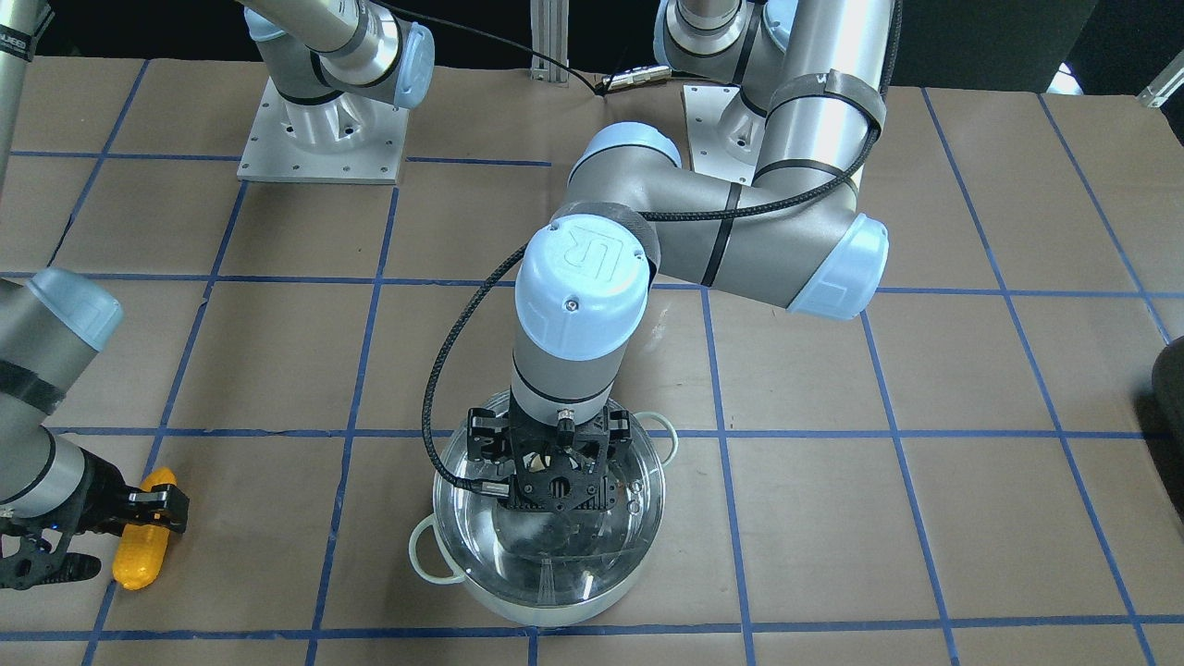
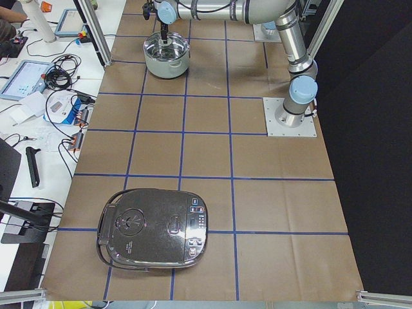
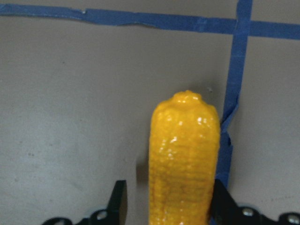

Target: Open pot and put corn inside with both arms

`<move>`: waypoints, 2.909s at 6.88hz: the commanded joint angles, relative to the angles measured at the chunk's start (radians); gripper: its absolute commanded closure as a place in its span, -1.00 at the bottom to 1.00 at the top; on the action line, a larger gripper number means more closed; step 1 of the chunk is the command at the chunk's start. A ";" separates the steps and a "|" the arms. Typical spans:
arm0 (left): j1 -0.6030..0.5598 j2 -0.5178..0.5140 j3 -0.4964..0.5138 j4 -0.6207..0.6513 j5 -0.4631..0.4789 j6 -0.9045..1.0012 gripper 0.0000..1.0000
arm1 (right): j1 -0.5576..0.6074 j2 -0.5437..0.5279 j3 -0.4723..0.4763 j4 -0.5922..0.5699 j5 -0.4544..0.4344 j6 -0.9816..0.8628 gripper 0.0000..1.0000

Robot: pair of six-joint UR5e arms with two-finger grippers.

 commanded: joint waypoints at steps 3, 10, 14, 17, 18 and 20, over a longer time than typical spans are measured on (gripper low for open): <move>0.008 0.028 0.014 0.008 0.002 0.020 0.96 | 0.001 -0.066 -0.035 0.058 -0.012 0.018 0.86; 0.400 0.162 -0.093 -0.111 0.074 0.543 0.97 | 0.487 -0.093 -0.291 0.275 0.047 0.603 0.86; 0.501 0.160 -0.345 0.144 0.025 0.617 0.97 | 0.639 0.031 -0.329 0.118 0.004 0.747 0.85; 0.502 0.148 -0.469 0.299 0.008 0.623 0.97 | 0.659 0.065 -0.290 0.112 0.004 0.739 0.82; 0.502 0.139 -0.470 0.308 0.008 0.627 0.97 | 0.659 0.071 -0.280 0.089 0.004 0.739 0.82; 0.502 0.110 -0.470 0.339 0.011 0.627 0.73 | 0.659 0.108 -0.280 0.048 0.002 0.736 0.76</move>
